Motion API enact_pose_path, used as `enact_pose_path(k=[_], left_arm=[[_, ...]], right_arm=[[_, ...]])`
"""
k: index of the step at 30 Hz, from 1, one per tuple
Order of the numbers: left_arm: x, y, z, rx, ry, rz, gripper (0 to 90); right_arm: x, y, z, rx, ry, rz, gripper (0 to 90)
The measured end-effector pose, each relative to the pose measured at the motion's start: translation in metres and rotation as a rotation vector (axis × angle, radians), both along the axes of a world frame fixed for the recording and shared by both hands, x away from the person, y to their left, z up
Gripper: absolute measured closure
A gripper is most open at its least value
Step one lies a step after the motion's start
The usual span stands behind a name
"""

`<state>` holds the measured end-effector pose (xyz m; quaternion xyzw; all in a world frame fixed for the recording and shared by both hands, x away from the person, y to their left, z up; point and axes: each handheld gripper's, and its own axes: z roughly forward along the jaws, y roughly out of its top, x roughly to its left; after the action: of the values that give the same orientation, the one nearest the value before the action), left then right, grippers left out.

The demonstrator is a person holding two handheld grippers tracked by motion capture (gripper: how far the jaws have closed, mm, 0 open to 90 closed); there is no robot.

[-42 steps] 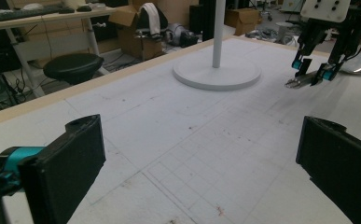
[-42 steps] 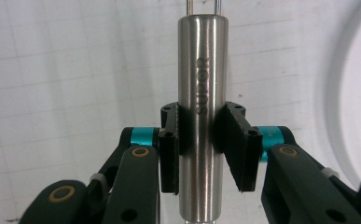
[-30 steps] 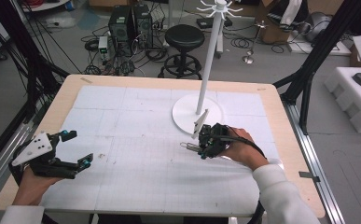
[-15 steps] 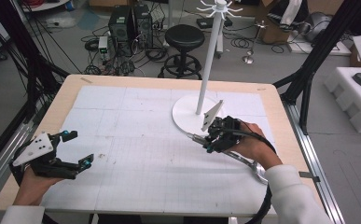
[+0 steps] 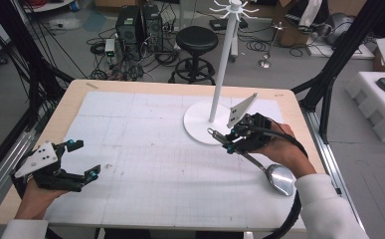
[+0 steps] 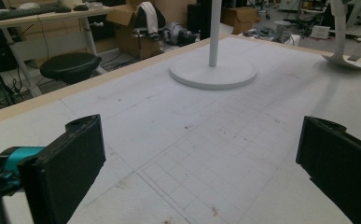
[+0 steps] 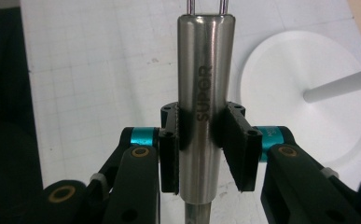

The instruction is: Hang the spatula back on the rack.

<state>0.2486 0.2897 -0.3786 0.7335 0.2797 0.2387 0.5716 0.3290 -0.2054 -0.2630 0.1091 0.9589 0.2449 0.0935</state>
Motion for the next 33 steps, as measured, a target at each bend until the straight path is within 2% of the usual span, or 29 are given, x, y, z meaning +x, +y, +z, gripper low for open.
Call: enact_pose_path(k=[5, 17, 33], left_arm=[[0.0, 0.0, 0.0, 0.002, 0.001, -0.001, 1.7], [0.0, 0.0, -0.001, 0.001, 0.003, 0.001, 1.7], [0.001, 0.0, -0.001, 0.004, 0.004, 0.002, 1.7]], right_arm=[[0.0, -0.007, 0.012, 0.063, -0.02, -0.016, 68.8], [0.0, -0.022, 0.038, 0.166, -0.058, -0.035, 68.8], [0.002, -0.037, 0.061, 0.326, -0.069, -0.058, 68.8]])
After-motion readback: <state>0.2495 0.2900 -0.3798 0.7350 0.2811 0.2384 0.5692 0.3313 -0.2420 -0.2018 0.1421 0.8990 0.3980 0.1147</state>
